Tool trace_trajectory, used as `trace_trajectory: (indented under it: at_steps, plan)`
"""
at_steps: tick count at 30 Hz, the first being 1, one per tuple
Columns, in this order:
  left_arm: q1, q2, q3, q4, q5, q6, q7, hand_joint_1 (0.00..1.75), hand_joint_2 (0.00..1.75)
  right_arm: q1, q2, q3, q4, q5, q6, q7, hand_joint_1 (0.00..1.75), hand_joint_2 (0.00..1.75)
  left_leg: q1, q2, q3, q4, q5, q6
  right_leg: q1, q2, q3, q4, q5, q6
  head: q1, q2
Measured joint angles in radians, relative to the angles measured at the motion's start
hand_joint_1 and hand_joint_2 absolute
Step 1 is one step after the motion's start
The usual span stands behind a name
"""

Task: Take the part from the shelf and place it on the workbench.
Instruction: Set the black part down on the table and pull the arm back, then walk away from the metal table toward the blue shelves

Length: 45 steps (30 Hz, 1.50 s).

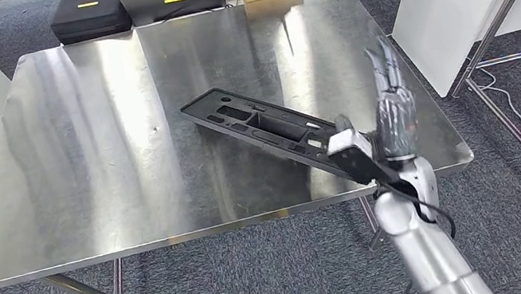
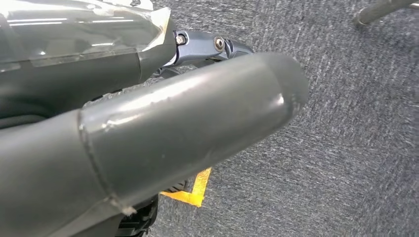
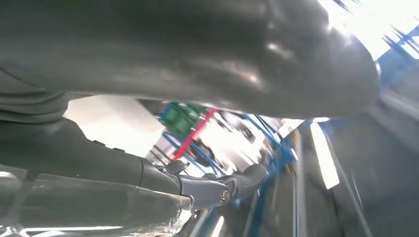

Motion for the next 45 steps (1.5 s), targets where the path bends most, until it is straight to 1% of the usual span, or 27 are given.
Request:
trace_trajectory:
  at_steps: [4,7,11,13,15,17,18,19,20,21,22,24,25,28,29,30,31,33,34,35,36,38,39,40,43,44,45]
  plan:
    - [0.006,-0.004,-0.004,0.000,-0.004,0.002,-0.018,0.00,0.00,0.172,0.019,0.002,-0.228,-0.210,0.013,-0.091,0.00,0.00,-0.001,0.000,0.001,0.000,-0.003,0.001,-0.001,0.000,0.000,-0.002,-0.002,0.002,0.000,0.000]
    - [0.008,-0.004,-0.004,0.000,-0.005,0.006,-0.001,0.00,0.00,0.259,0.030,0.004,-0.336,-0.347,0.056,-0.144,0.00,0.00,-0.004,0.001,0.001,0.003,-0.008,0.007,-0.009,0.000,0.003,-0.005,-0.002,0.003,0.000,0.000]
    - [0.008,-0.004,-0.004,0.000,-0.008,0.014,0.018,0.00,0.00,0.317,0.041,0.007,-0.413,-0.407,0.080,-0.163,0.00,0.00,-0.006,0.001,0.002,0.006,-0.009,0.014,-0.014,0.000,0.006,-0.008,0.000,0.006,0.000,0.000]
    - [0.008,-0.004,-0.004,0.000,-0.008,0.015,0.020,0.00,0.00,0.330,0.044,0.008,-0.437,-0.411,0.083,-0.165,0.00,0.00,-0.003,0.003,0.010,-0.005,-0.002,0.023,-0.010,0.000,0.008,-0.009,0.000,0.012,0.000,0.000]
    - [0.008,-0.006,-0.004,0.000,-0.009,0.016,0.021,0.00,0.00,0.335,0.046,0.008,-0.454,-0.413,0.084,-0.167,0.00,0.00,0.005,0.007,0.023,-0.022,0.009,0.034,-0.005,-0.002,-0.014,0.041,-0.029,0.008,0.002,0.000]
    - [0.008,-0.007,-0.004,0.000,-0.009,0.016,0.022,0.00,0.00,0.342,0.046,0.008,-0.462,-0.417,0.085,-0.167,0.00,0.00,0.009,0.010,0.027,-0.027,0.014,0.039,-0.003,-0.003,-0.072,0.170,-0.092,-0.004,0.005,0.000]
    - [0.008,-0.006,-0.004,0.000,-0.010,0.016,0.023,0.00,0.00,0.346,0.045,0.008,-0.463,-0.422,0.086,-0.167,0.00,0.00,0.008,0.011,0.027,-0.026,0.015,0.039,-0.003,-0.003,-0.099,0.233,-0.119,-0.006,0.007,0.000]
    - [0.009,-0.007,-0.004,0.000,-0.010,0.015,0.024,0.00,0.00,0.353,0.045,0.008,-0.464,-0.431,0.088,-0.168,0.00,0.00,0.008,0.011,0.026,-0.026,0.016,0.038,-0.003,-0.003,-0.113,0.270,-0.134,-0.004,0.007,0.000]
    - [0.010,-0.007,-0.004,0.000,-0.011,0.015,0.026,0.00,0.00,0.361,0.045,0.008,-0.465,-0.445,0.092,-0.170,0.00,0.00,0.008,0.011,0.025,-0.025,0.016,0.037,-0.003,-0.003,-0.105,0.267,-0.132,0.001,0.007,0.000]
    - [0.010,-0.008,-0.004,0.000,-0.011,0.013,0.026,0.00,0.00,0.370,0.046,0.008,-0.467,-0.461,0.095,-0.175,0.00,0.00,0.009,0.010,0.025,-0.024,0.016,0.035,-0.004,-0.003,-0.075,0.222,-0.116,0.008,0.007,0.000]
    - [0.010,-0.010,-0.004,0.000,-0.010,0.012,0.027,0.00,0.00,0.381,0.048,0.008,-0.470,-0.479,0.097,-0.180,0.00,0.00,0.010,0.008,0.025,-0.022,0.015,0.032,-0.006,-0.003,-0.030,0.148,-0.093,0.014,0.007,0.000]
    - [0.011,-0.012,-0.004,0.000,-0.001,0.009,0.029,0.00,0.00,0.401,0.056,0.003,-0.474,-0.520,0.103,-0.189,0.00,0.00,0.007,0.005,0.023,-0.014,0.011,0.020,-0.006,-0.002,0.041,0.025,-0.056,0.014,0.007,0.000]
    - [0.012,-0.012,-0.003,0.000,0.005,0.007,0.030,0.00,0.00,0.410,0.062,-0.004,-0.474,-0.540,0.109,-0.191,0.00,0.00,0.006,0.005,0.022,-0.011,0.010,0.014,-0.004,-0.001,0.057,-0.002,-0.047,0.009,0.007,0.000]
    - [0.018,-0.012,0.004,0.000,0.019,0.005,0.032,0.00,0.00,0.432,0.084,-0.036,-0.469,-0.589,0.141,-0.192,0.00,0.00,0.008,0.005,0.016,-0.006,0.010,-0.004,-0.004,-0.002,0.057,-0.007,-0.034,-0.010,0.006,0.000]
    - [0.022,-0.011,0.007,0.000,0.022,0.005,0.033,0.00,0.00,0.437,0.093,-0.048,-0.465,-0.597,0.152,-0.192,0.00,0.00,0.010,0.008,0.010,0.006,-0.003,-0.009,-0.008,-0.004,0.054,-0.008,-0.029,-0.018,0.005,0.000]
    - [0.024,-0.011,0.010,0.001,0.024,0.005,0.033,0.00,0.00,0.439,0.102,-0.058,-0.460,-0.601,0.162,-0.191,0.00,0.00,0.013,0.013,-0.001,0.033,-0.029,-0.014,-0.011,-0.006,0.050,-0.010,-0.024,-0.026,0.002,0.000]
    - [0.026,-0.012,0.013,0.001,0.027,0.006,0.033,0.00,0.00,0.440,0.111,-0.068,-0.453,-0.601,0.168,-0.190,0.00,0.00,0.016,0.019,-0.020,0.080,-0.067,-0.019,-0.012,-0.009,0.044,-0.011,-0.018,-0.033,0.000,0.000]
    - [0.029,-0.013,0.020,0.001,0.031,0.007,0.033,0.00,0.00,0.440,0.124,-0.083,-0.428,-0.594,0.172,-0.185,0.00,0.00,0.019,0.029,-0.068,0.207,-0.146,-0.029,-0.009,-0.014,0.028,-0.011,-0.008,-0.041,-0.003,0.000]
    - [0.032,-0.013,0.023,0.001,0.033,0.008,0.032,0.00,0.00,0.440,0.129,-0.090,-0.410,-0.589,0.173,-0.183,0.00,0.00,0.021,0.030,-0.080,0.252,-0.168,-0.033,-0.008,-0.016,0.019,-0.010,-0.001,-0.041,-0.003,0.000]
    - [0.034,-0.013,0.026,0.001,0.035,0.008,0.032,0.00,0.00,0.440,0.132,-0.095,-0.392,-0.584,0.173,-0.183,0.00,0.00,0.022,0.032,-0.073,0.261,-0.171,-0.034,-0.007,-0.018,0.011,-0.010,0.005,-0.040,-0.003,0.000]
    - [0.037,-0.013,0.029,0.002,0.037,0.008,0.032,0.00,0.00,0.440,0.135,-0.098,-0.374,-0.580,0.172,-0.183,0.00,0.00,0.022,0.033,-0.044,0.229,-0.156,-0.034,-0.008,-0.019,0.003,-0.010,0.012,-0.038,-0.003,0.000]
    - [0.038,-0.012,0.036,0.001,0.039,0.007,0.031,0.00,0.00,0.439,0.140,-0.102,-0.347,-0.576,0.169,-0.186,0.00,0.00,0.023,0.036,0.054,0.087,-0.110,-0.030,-0.008,-0.020,-0.008,-0.010,0.027,-0.029,-0.004,0.000]
    - [0.038,-0.012,0.039,0.001,0.040,0.006,0.031,0.00,0.00,0.439,0.142,-0.103,-0.339,-0.576,0.168,-0.189,0.00,0.00,0.020,0.036,0.091,0.026,-0.092,-0.027,-0.006,-0.021,-0.011,-0.011,0.033,-0.023,-0.002,0.000]
    - [0.037,-0.012,0.041,0.001,0.041,0.005,0.030,0.00,0.00,0.437,0.144,-0.104,-0.332,-0.577,0.168,-0.191,0.00,0.00,0.017,0.036,0.112,-0.010,-0.082,-0.023,-0.005,-0.022,-0.012,-0.012,0.040,-0.016,-0.002,0.000]
    - [0.039,-0.012,0.047,0.001,0.042,0.003,0.029,0.00,0.00,0.434,0.147,-0.106,-0.315,-0.578,0.167,-0.194,0.00,0.00,0.009,0.035,0.101,-0.019,-0.060,0.000,-0.003,-0.026,-0.013,-0.019,0.059,0.005,0.001,0.000]
    - [0.039,-0.013,0.049,0.002,0.043,0.003,0.029,0.00,0.00,0.434,0.147,-0.107,-0.310,-0.579,0.167,-0.195,0.00,0.00,0.009,0.036,0.092,-0.022,-0.048,0.010,-0.002,-0.025,-0.021,-0.013,0.051,0.007,0.001,0.000]
    - [0.040,-0.013,0.050,0.002,0.045,0.002,0.029,0.00,0.00,0.435,0.147,-0.108,-0.305,-0.581,0.167,-0.196,0.00,0.00,0.010,0.037,0.081,-0.026,-0.035,0.021,-0.002,-0.023,-0.034,0.011,0.026,0.004,0.002,0.000]
